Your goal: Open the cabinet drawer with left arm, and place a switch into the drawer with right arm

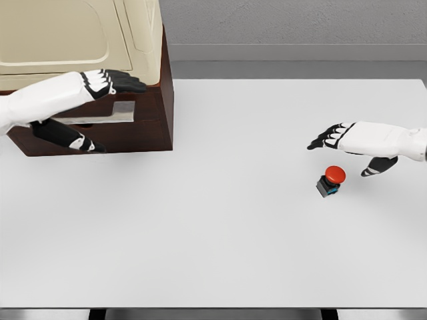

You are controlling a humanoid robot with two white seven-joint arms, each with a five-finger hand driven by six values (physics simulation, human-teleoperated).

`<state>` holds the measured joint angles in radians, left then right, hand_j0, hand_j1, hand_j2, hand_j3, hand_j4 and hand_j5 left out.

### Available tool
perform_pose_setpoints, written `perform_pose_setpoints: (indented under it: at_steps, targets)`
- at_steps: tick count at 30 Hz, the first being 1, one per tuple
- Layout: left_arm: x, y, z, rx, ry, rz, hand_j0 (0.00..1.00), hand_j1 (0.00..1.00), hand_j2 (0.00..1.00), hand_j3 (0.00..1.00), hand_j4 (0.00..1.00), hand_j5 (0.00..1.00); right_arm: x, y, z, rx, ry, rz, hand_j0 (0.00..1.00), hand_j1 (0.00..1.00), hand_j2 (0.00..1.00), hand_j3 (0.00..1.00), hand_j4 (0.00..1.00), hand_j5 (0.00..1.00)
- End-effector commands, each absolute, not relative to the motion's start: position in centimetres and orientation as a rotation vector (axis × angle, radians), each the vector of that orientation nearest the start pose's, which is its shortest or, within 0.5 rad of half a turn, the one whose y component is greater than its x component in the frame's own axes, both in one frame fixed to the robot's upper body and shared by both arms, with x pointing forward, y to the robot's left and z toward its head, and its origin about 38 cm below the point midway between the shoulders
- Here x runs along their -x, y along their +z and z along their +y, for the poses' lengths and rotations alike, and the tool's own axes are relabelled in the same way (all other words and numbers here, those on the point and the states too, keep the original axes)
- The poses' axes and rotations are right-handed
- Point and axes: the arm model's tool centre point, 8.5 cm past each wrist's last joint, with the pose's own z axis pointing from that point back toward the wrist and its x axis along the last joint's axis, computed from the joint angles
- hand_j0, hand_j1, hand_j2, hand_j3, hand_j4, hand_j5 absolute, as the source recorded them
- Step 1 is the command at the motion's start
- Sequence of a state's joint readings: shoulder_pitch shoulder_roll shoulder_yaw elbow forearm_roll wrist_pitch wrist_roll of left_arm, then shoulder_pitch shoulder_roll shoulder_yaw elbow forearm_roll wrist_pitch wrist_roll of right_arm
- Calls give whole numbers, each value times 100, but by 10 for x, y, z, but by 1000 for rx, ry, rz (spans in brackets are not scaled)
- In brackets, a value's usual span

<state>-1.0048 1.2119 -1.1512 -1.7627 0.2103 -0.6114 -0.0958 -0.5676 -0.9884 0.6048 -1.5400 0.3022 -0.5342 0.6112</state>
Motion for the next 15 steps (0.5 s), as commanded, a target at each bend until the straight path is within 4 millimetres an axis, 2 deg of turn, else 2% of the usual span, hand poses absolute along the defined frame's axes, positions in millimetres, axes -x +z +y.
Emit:
perform_pose_setpoints:
  at_steps: [1,3,7,9,10,15]
  targets:
    - [-373,314,299,-106,-1775,-1873,100,100,100,100,100,100,-405,219,-346,369,2101,-1215,100,100,100,100,100,100]
    - [-372,307,299,-89,-1792,-1838,100,100,100,100,100,100,-406,221,-348,377,2097,-1219,100,100,100,100,100,100]
    - [-371,315,308,-114,-1766,-1844,100,100,100,100,100,100,-407,220,-353,382,2086,-1210,100,100,100,100,100,100]
    - [-371,331,318,-138,-1709,-1872,100,100,100,100,100,100,-410,217,-361,384,2064,-1192,100,100,100,100,100,100]
    - [-371,332,318,-134,-1700,-1879,100,100,100,100,100,100,-410,213,-364,382,2054,-1178,100,100,100,100,100,100]
    - [-370,324,318,-116,-1700,-1861,100,100,100,100,100,100,-406,210,-367,369,2070,-1171,100,100,100,100,100,100]
